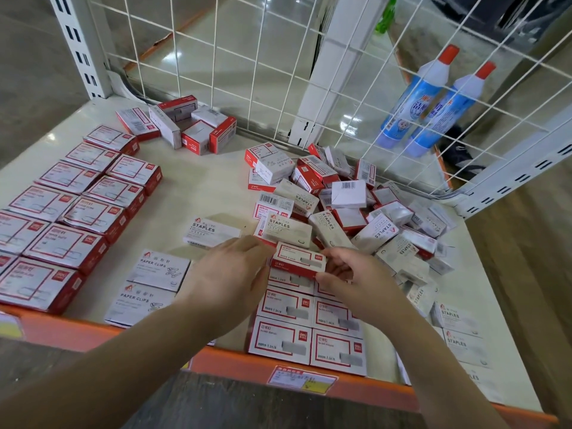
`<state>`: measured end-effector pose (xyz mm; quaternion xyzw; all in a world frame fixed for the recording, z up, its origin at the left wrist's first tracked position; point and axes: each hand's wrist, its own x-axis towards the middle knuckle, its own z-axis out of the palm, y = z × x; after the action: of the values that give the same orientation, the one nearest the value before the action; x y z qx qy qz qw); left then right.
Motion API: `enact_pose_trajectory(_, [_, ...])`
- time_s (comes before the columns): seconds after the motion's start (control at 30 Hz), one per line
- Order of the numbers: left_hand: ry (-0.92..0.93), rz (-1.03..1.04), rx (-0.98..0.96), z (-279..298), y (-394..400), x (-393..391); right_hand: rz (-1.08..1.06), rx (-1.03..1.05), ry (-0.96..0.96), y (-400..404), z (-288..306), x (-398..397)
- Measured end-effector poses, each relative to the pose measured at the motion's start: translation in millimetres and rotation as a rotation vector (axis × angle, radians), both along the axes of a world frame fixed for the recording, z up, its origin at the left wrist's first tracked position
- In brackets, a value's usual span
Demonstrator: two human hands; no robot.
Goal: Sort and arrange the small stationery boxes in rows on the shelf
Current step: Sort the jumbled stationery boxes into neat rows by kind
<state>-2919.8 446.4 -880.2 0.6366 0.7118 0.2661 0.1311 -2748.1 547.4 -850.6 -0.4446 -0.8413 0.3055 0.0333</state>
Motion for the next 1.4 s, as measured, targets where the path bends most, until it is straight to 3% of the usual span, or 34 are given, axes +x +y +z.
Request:
enact_pose_trajectory(0.33, [0.022,0.006,0.007,2.6,3.7,-0.6,0.003,0.157,-0.043,1.3,-9.9,-8.4])
enact_pose_trajectory(0.77, [0.012,0.059,-0.055,16.3,3.2,-3.1,-0.007,0.179,-0.049,17.4,-4.3,-28.5])
enact_pose_trajectory(1.13, [0.098,-0.021,-0.177,18.2,7.6,3.2,0.061,0.132,-0.061,16.1,-2.5,-15.3])
enact_pose_trajectory(1.4, [0.171,-0.077,-0.34,15.6,19.1,11.0,0.133,0.172,-0.191,16.6,2.0,-19.7])
